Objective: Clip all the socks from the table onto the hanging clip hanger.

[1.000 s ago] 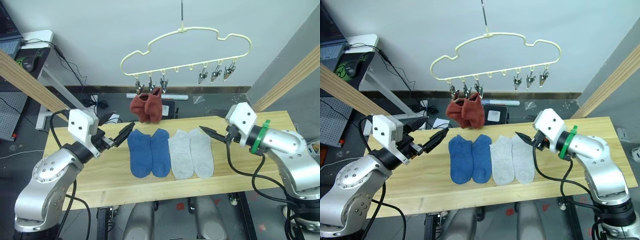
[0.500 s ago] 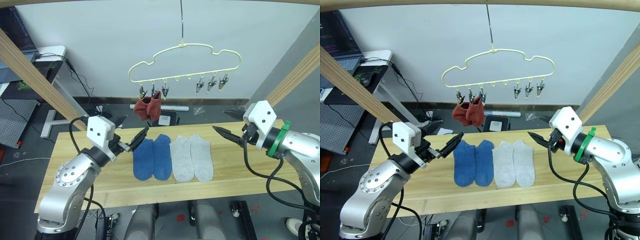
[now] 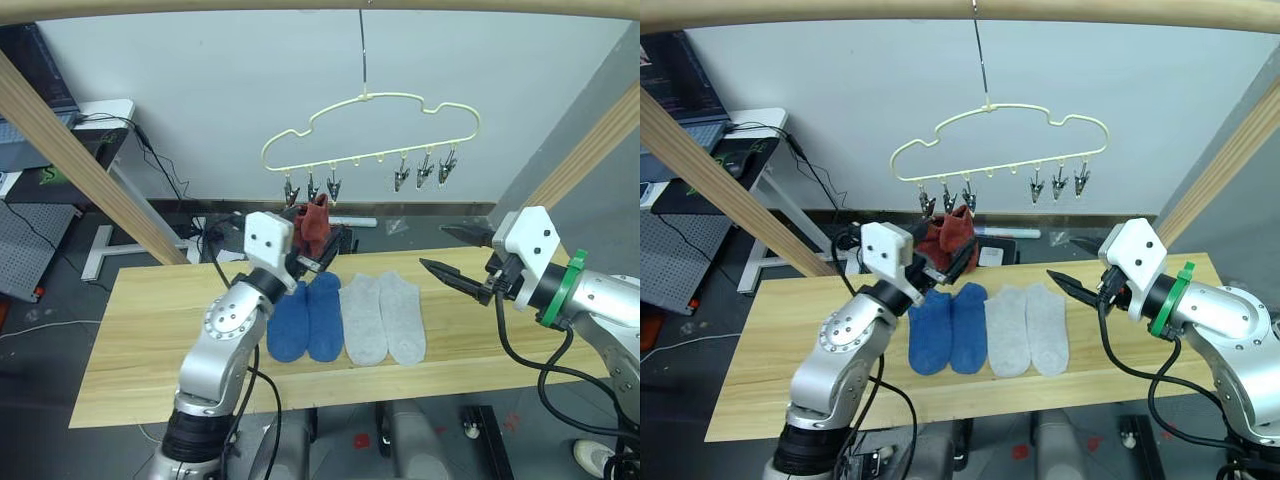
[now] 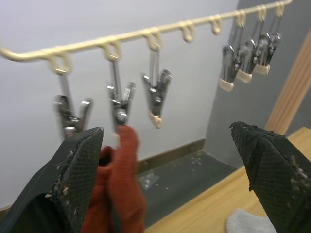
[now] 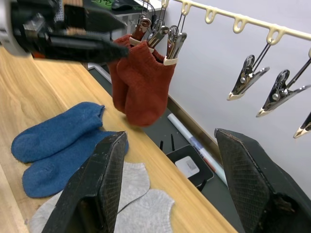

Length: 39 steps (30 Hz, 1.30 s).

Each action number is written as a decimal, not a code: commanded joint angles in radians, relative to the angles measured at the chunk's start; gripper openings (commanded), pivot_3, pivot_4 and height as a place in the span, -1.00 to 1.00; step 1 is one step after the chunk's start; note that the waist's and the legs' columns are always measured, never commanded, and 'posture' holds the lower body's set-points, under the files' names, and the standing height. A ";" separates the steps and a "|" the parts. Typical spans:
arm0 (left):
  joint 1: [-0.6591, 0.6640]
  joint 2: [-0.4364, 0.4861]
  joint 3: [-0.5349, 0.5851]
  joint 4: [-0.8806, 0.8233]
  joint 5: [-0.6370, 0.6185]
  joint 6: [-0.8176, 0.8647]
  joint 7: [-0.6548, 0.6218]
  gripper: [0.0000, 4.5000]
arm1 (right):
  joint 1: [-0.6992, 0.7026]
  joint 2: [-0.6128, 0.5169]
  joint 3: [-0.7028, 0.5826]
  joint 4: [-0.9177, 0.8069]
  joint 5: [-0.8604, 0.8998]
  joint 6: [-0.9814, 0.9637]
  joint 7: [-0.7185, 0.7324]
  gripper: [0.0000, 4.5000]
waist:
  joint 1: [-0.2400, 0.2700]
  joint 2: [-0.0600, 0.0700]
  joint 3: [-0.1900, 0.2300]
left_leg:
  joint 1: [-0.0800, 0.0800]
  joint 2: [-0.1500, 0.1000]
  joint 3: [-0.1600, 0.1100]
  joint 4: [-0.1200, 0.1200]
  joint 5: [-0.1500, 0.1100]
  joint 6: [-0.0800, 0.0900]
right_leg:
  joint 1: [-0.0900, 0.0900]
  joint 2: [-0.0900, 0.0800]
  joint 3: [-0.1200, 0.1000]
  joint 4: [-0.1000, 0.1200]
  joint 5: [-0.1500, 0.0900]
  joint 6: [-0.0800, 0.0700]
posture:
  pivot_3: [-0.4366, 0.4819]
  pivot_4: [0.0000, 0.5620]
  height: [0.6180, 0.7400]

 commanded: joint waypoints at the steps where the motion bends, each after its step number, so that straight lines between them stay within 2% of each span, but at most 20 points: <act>1: -0.022 -0.030 -0.032 0.013 0.044 -0.056 0.011 0.99 | 0.010 -0.017 -0.039 -0.061 0.033 0.014 -0.016 0.34 | -0.006 0.000 0.000 | 0.000 0.000 0.000 0.000 0.000 0.000 | 0.000 0.000 0.000 0.000 0.000 0.000 | -0.54 -0.16 1.00; 3: -0.034 -0.046 -0.036 0.036 0.054 -0.076 0.014 0.99 | 0.013 -0.022 -0.043 -0.068 0.042 0.021 -0.024 0.34 | -0.013 0.000 0.000 | 0.000 0.000 0.000 0.000 0.000 0.000 | 0.000 0.000 0.000 0.000 0.000 0.000 | -0.55 -0.15 1.00; 4: -0.043 -0.059 -0.038 0.051 0.066 -0.089 0.024 0.92 | 0.016 -0.024 -0.046 -0.071 0.046 0.025 -0.027 0.34 | -0.015 0.000 0.000 | 0.000 0.000 0.000 0.000 0.000 0.000 | 0.000 0.000 0.000 0.000 0.000 0.000 | -0.55 -0.14 1.00; 10: -0.100 -0.108 -0.046 0.130 0.131 -0.130 0.072 0.25 | 0.017 -0.034 -0.051 -0.085 0.071 0.045 -0.045 0.34 | -0.019 0.000 0.000 | 0.000 0.000 0.000 0.002 0.001 0.001 | 0.001 0.000 0.000 0.001 0.001 0.000 | -0.57 -0.11 1.00; 18: -0.176 -0.178 -0.023 0.236 0.186 -0.166 0.161 0.25 | 0.017 -0.049 -0.056 -0.093 0.097 0.060 -0.063 0.34 | -0.024 0.000 0.000 | 0.000 0.000 0.000 0.003 0.001 0.002 | 0.002 0.000 0.000 0.001 0.001 0.001 | -0.59 -0.08 1.00; 25: -0.165 -0.235 -0.024 0.237 0.205 -0.145 0.220 0.25 | 0.020 -0.062 -0.064 -0.093 0.106 0.062 -0.068 0.34 | -0.035 0.000 0.000 | 0.000 0.000 0.000 0.003 0.001 0.002 | 0.002 0.000 0.000 0.001 0.001 0.001 | -0.61 -0.06 1.00; 39: -0.235 -0.265 0.007 0.317 0.207 -0.181 0.256 0.25 | 0.025 -0.064 -0.057 -0.098 0.116 0.064 -0.085 0.34 | -0.044 0.000 0.000 | 0.000 0.000 0.000 0.005 0.001 0.002 | 0.002 0.000 0.000 0.002 0.001 0.001 | -0.63 -0.04 1.00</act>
